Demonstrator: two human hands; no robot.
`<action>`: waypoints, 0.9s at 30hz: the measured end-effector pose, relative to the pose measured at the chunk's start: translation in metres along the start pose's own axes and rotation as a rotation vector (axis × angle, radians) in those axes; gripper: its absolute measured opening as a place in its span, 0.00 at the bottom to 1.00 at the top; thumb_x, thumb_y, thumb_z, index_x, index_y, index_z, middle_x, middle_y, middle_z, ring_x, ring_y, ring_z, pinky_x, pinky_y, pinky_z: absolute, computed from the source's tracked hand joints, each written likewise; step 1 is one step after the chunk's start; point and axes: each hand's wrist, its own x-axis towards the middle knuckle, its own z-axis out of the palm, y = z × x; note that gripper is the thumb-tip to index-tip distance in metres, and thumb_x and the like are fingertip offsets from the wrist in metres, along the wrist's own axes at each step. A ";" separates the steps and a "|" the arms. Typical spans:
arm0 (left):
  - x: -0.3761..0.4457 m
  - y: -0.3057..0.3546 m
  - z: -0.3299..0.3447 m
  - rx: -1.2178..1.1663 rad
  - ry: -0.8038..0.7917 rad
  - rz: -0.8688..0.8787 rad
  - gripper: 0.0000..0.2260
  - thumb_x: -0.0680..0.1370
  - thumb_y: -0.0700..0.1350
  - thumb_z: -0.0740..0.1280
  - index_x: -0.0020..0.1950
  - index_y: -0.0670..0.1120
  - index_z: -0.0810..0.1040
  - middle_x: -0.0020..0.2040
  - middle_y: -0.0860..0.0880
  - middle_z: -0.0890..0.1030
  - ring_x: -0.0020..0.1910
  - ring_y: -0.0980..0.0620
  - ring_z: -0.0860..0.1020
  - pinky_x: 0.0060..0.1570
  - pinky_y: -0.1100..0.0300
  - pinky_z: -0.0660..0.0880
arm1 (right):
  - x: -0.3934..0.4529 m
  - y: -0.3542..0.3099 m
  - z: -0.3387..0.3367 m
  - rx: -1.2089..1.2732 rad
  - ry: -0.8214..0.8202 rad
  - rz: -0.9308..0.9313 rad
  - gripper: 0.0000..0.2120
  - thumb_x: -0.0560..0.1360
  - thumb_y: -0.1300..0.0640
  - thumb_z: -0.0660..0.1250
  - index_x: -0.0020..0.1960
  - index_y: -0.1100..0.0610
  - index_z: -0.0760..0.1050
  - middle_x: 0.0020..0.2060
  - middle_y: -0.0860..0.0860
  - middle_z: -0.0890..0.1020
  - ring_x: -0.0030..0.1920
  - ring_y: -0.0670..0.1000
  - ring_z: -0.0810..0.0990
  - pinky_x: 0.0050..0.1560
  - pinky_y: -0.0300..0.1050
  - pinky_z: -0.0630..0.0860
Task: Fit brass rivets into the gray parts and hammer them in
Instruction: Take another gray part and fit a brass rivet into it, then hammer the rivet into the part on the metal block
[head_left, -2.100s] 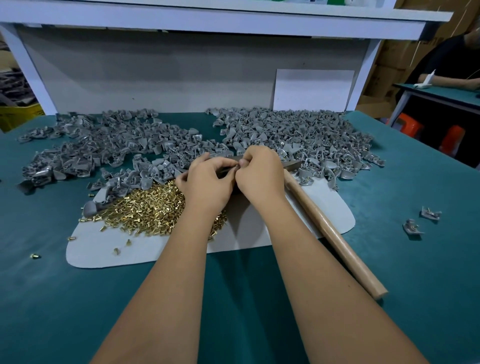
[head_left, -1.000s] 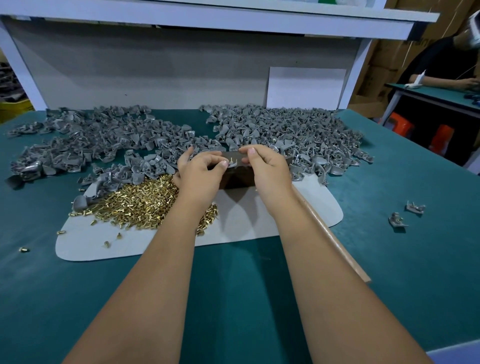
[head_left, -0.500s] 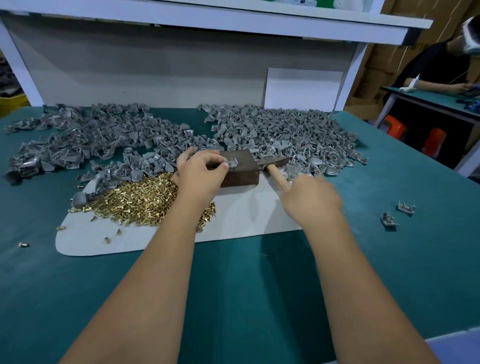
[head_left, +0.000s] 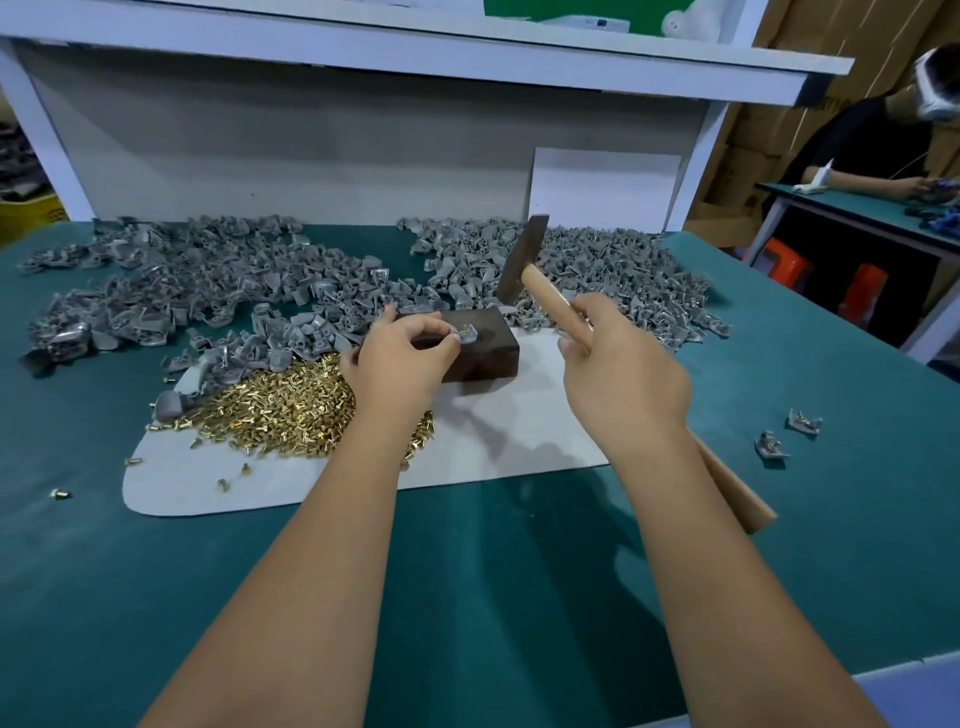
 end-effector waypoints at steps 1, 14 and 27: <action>0.000 0.000 0.000 0.002 -0.002 -0.004 0.10 0.75 0.54 0.70 0.34 0.63 0.76 0.65 0.60 0.78 0.76 0.57 0.61 0.70 0.47 0.50 | -0.002 -0.002 -0.003 0.038 -0.021 -0.019 0.14 0.80 0.53 0.60 0.64 0.41 0.68 0.44 0.47 0.79 0.36 0.52 0.71 0.31 0.43 0.59; 0.004 -0.005 0.001 -0.006 -0.023 -0.030 0.12 0.74 0.56 0.72 0.30 0.66 0.77 0.44 0.74 0.74 0.75 0.60 0.62 0.71 0.43 0.46 | -0.016 -0.013 -0.003 -0.173 -0.001 -0.215 0.25 0.81 0.52 0.56 0.70 0.29 0.55 0.35 0.50 0.75 0.30 0.52 0.65 0.27 0.43 0.57; 0.007 -0.008 0.006 -0.001 -0.008 -0.018 0.11 0.74 0.56 0.72 0.33 0.65 0.78 0.52 0.72 0.78 0.75 0.60 0.62 0.71 0.41 0.48 | -0.014 -0.017 -0.009 -0.142 0.168 -0.222 0.28 0.80 0.55 0.59 0.71 0.31 0.54 0.32 0.51 0.72 0.25 0.52 0.65 0.25 0.39 0.53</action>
